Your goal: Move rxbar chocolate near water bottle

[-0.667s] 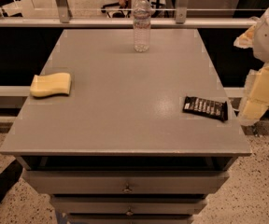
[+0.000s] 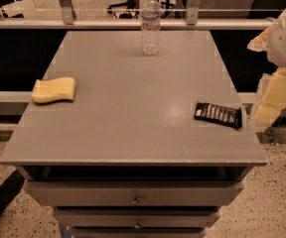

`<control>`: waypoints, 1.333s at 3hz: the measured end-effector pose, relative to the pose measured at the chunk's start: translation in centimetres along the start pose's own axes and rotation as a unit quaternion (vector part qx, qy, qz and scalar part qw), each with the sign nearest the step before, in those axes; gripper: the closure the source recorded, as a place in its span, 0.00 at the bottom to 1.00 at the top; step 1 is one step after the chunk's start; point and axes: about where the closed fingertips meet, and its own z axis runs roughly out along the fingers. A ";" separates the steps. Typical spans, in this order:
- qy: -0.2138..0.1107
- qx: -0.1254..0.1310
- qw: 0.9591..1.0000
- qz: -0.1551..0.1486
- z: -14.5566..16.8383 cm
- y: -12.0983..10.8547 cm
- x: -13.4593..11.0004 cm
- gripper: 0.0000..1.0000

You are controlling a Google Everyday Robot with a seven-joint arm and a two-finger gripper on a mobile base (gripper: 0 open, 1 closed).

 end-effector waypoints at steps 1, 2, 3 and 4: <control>-0.036 -0.005 0.999 0.022 3.8 -2.7 0.5 0.00; -0.058 -0.018 0.996 0.062 8.1 -5.0 1.7 0.00; -0.067 -0.027 0.993 0.088 10.8 -5.7 2.7 0.00; -0.074 -0.033 0.991 0.107 13.0 -6.1 3.5 0.00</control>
Offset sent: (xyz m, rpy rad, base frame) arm 0.0920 -0.0249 -0.0871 0.1979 0.0348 -0.1077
